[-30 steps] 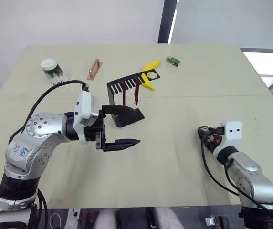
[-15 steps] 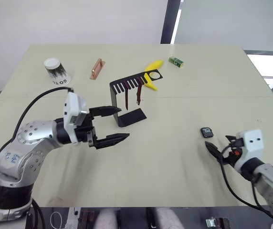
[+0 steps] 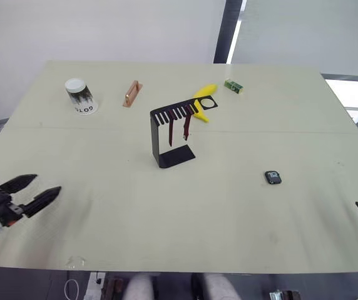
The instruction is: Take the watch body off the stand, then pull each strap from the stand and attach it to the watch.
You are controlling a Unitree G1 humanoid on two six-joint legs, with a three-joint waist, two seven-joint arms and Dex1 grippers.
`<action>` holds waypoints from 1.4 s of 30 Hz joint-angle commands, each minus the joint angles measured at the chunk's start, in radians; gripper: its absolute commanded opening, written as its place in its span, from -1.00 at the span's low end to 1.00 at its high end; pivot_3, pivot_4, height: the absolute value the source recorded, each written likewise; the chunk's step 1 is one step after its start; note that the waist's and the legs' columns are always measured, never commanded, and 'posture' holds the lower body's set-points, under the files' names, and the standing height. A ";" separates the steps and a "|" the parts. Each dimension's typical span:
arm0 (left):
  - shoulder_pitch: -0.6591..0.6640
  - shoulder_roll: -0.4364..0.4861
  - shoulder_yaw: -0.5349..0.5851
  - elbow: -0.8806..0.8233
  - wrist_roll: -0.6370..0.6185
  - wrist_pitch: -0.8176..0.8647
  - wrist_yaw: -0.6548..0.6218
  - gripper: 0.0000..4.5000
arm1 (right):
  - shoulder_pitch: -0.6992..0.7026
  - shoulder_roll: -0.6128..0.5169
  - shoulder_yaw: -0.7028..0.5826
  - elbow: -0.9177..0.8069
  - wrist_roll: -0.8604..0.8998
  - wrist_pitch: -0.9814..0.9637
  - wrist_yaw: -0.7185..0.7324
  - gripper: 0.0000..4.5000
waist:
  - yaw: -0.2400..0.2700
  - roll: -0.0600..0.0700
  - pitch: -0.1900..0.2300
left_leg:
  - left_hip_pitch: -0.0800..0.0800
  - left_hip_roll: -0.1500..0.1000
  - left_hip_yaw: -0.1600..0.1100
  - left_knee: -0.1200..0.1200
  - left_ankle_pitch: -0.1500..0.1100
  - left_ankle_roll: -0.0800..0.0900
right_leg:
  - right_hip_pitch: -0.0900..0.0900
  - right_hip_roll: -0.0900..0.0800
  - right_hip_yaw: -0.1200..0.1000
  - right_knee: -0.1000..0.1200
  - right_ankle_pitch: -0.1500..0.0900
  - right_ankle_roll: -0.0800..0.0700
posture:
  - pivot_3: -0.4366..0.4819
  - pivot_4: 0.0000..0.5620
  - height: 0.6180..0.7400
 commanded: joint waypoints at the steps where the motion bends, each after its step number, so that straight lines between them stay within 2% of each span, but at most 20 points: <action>1: -0.007 0.015 -0.001 -0.012 0.021 -0.041 -0.022 1.00 | -0.047 -0.014 0.000 0.015 0.010 -0.027 0.018 0.97 | -0.002 0.000 0.000 | 0.000 0.000 0.000 0.000 0.000 0.000 | 0.000 0.000 0.000 0.000 0.000 0.000 | -0.05 -0.47 1.00; 4: -0.031 -0.011 -0.065 -0.138 -0.011 -0.003 0.009 1.00 | -0.066 0.022 0.018 -0.107 0.060 0.020 0.014 0.97 | -0.003 0.000 0.000 | 0.000 0.001 0.000 0.000 0.000 -0.001 | -0.001 0.001 0.000 0.001 0.000 0.000 | -0.05 -0.47 1.00; 7: -0.069 -0.064 -0.204 -0.327 0.009 0.009 0.098 1.00 | -0.077 0.067 0.059 -0.318 0.150 0.122 -0.017 0.97 | -0.002 0.000 0.000 | 0.000 0.002 0.000 0.000 0.000 -0.001 | -0.001 0.001 0.000 0.002 0.000 0.000 | -0.05 -0.47 1.00; 11: -0.181 -0.209 -0.399 -0.499 0.056 0.088 0.341 1.00 | -0.088 0.110 0.154 -0.612 0.263 0.248 -0.081 0.97 | 0.002 0.002 -0.001 | -0.001 0.002 0.000 0.001 0.003 -0.007 | -0.001 0.002 0.000 0.002 0.001 0.001 | -0.05 -0.47 1.00; 15: -0.255 -0.307 -0.554 -0.554 0.104 0.174 0.487 1.00 | -0.154 0.134 0.256 -0.783 0.336 0.329 -0.160 0.97 | 0.003 0.002 -0.001 | -0.003 0.002 0.000 0.002 0.003 -0.008 | -0.002 0.003 0.000 0.003 0.001 0.002 | -0.05 -0.47 1.00; 18: -0.303 -0.374 -0.616 -0.523 0.156 0.178 0.562 1.00 | -0.194 0.146 0.312 -0.830 0.360 0.359 -0.193 0.97 | 0.012 0.002 -0.001 | -0.003 0.002 -0.001 0.005 0.003 -0.007 | -0.002 0.003 0.000 0.003 0.001 0.002 | -0.05 -0.47 1.00; 23: -0.365 -0.477 -0.739 -0.422 0.302 0.091 0.659 1.00 | -0.258 0.186 0.431 -0.866 0.353 0.356 -0.221 0.97 | 0.024 0.002 -0.001 | -0.004 0.002 -0.001 0.007 0.002 -0.007 | -0.002 0.003 0.000 0.003 0.001 0.002 | -0.05 -0.47 1.00; 26: -0.423 -0.513 -0.792 -0.352 0.376 0.070 0.691 1.00 | -0.276 0.199 0.453 -0.865 0.344 0.352 -0.230 0.97 | 0.027 0.002 -0.001 | -0.006 0.002 -0.002 0.009 0.002 -0.006 | -0.003 0.003 -0.001 0.003 0.001 0.002 | -0.05 -0.47 1.00; 33: -0.518 -0.623 -0.821 -0.269 0.450 0.075 0.774 1.00 | -0.312 0.226 0.486 -0.861 0.322 0.339 -0.262 0.97 | 0.024 0.002 -0.001 | -0.015 0.002 -0.004 0.012 0.002 -0.006 | -0.011 0.003 -0.002 0.005 0.002 0.003 | -0.05 -0.47 1.00; 40: -0.561 -0.642 -0.825 -0.232 0.548 0.067 0.831 1.00 | -0.324 0.243 0.493 -0.847 0.306 0.329 -0.270 0.97 | 0.025 0.002 -0.001 | -0.015 0.002 -0.004 0.013 0.002 -0.006 | -0.010 0.002 -0.002 0.006 0.002 0.003 | -0.05 -0.47 1.00; 42: -0.564 -0.641 -0.822 -0.219 0.563 0.043 0.830 0.77 | -0.331 0.247 0.490 -0.844 0.310 0.334 -0.274 1.00 | 0.026 0.002 -0.001 | -0.015 0.002 -0.004 0.013 0.002 -0.006 | -0.011 0.002 -0.002 0.005 0.002 0.003 | -0.05 -0.47 1.00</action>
